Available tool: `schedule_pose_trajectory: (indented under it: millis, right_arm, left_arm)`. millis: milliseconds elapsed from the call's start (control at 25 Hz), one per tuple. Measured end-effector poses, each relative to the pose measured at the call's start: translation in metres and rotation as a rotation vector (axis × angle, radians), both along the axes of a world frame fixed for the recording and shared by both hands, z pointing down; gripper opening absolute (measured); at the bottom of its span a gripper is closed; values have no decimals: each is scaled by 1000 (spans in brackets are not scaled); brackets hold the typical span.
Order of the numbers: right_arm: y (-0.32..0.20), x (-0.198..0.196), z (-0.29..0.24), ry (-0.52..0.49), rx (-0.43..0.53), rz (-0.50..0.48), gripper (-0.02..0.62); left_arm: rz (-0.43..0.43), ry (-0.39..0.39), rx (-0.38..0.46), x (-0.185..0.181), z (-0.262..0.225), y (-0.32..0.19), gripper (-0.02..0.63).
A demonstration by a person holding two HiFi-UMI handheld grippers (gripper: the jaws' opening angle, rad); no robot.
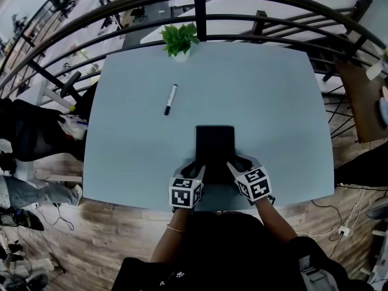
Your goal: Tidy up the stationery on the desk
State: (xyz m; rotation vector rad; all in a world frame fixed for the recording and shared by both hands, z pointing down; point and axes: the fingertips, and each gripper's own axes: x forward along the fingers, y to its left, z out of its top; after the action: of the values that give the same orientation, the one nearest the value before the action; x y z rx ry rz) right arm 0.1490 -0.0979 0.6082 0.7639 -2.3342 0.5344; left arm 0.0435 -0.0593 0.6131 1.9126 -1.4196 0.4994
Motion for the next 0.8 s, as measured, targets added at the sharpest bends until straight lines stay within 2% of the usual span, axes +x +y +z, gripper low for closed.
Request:
schedule_pose_trajectory:
  millis: [520, 640, 800]
  right_arm:
    - [-1, 1, 0, -49, -29, -8, 132]
    - [-6, 5, -2, -74, -29, 14, 138]
    - [-14, 14, -16, -108, 25, 50, 130]
  left_arm:
    - [24, -10, 31, -2, -3, -1, 127]
    - [-21, 25, 59, -10, -7, -2, 125]
    - [-65, 73, 95, -17, -17, -1, 109]
